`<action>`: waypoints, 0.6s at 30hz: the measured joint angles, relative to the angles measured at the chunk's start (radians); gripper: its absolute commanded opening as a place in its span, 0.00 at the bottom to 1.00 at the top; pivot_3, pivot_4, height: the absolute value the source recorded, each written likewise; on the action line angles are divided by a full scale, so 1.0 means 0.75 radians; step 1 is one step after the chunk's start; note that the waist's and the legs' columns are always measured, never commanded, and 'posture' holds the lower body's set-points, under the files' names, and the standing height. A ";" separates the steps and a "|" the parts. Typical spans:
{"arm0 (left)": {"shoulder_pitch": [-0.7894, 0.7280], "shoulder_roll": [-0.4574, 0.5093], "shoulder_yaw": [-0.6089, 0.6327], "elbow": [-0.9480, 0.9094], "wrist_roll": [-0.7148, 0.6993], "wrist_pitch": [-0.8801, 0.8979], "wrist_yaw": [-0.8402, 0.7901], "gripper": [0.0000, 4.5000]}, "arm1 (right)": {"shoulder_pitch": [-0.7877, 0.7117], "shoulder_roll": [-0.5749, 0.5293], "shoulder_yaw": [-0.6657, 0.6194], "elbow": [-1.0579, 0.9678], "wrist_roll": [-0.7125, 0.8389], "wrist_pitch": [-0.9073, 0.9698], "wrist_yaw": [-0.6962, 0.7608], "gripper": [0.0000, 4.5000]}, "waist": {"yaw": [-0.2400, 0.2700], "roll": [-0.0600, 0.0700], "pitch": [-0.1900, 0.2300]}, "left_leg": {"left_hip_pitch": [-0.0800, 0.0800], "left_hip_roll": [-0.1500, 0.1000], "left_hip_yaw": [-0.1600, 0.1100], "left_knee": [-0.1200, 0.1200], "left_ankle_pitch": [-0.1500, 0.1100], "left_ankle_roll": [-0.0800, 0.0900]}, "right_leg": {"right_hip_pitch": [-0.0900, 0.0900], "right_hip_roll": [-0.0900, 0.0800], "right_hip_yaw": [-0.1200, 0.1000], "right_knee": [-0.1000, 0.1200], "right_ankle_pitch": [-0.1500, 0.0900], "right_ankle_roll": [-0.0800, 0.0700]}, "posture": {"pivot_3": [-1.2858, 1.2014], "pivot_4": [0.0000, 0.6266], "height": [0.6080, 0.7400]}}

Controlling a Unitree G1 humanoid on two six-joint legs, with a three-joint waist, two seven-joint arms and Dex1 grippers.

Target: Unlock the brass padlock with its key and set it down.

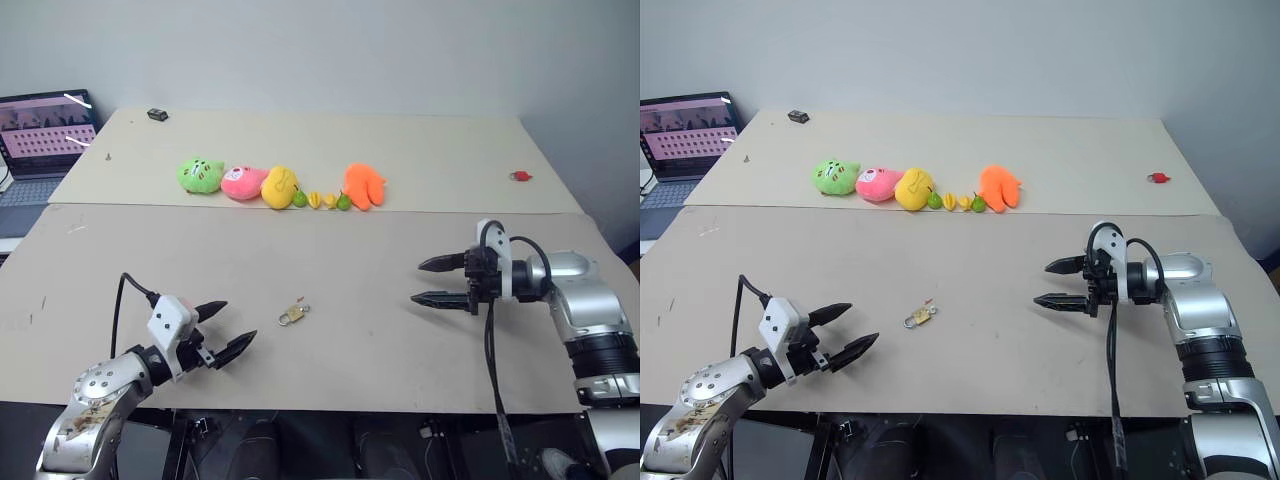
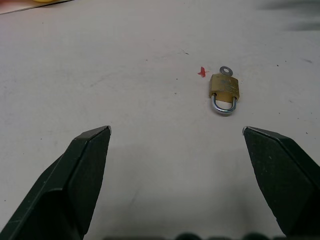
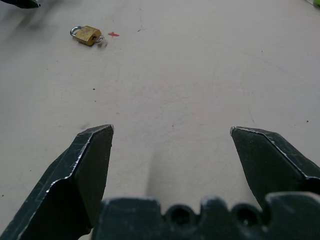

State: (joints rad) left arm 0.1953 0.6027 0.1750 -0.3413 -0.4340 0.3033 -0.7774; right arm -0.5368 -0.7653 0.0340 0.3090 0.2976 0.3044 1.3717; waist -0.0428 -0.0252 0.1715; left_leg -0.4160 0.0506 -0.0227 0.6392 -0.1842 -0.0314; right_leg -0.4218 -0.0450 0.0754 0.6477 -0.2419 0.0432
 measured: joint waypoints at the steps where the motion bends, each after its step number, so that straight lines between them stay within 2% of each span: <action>1: 0.000 0.000 0.000 0.000 0.000 0.000 0.000 1.00 | 0.000 0.000 0.000 0.000 0.000 0.000 0.000 0.98 | 0.000 0.000 0.000 | 0.000 0.000 0.000 0.000 0.000 0.000 | 0.000 0.000 0.000 0.000 0.000 0.000 | 0.52 0.24 0.83; 7: -0.228 0.015 -0.209 0.135 0.134 -0.128 -0.130 1.00 | 0.061 -0.017 -0.002 -0.145 0.035 0.044 0.030 0.98 | 0.019 0.000 0.000 | -0.001 -0.001 0.000 0.002 0.000 0.000 | 0.001 0.000 -0.001 0.000 0.000 0.001 | 0.52 0.24 0.83; 18: -0.459 -0.077 -0.398 0.453 0.274 -0.283 -0.209 1.00 | 0.209 -0.045 0.000 -0.514 0.148 0.177 -0.003 0.98 | 0.021 0.000 0.000 | -0.001 -0.001 -0.001 0.003 0.000 0.000 | 0.001 0.000 0.000 0.000 0.001 0.002 | 0.52 0.24 0.83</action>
State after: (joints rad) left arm -0.1490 0.5449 -0.1236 -0.0016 -0.2289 0.0912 -0.9345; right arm -0.3798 -0.7993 0.0337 -0.0761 0.4085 0.4368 1.3696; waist -0.0267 -0.0251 0.1713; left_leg -0.4168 0.0499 -0.0233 0.6417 -0.1841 -0.0314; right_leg -0.4210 -0.0450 0.0752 0.6479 -0.2412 0.0447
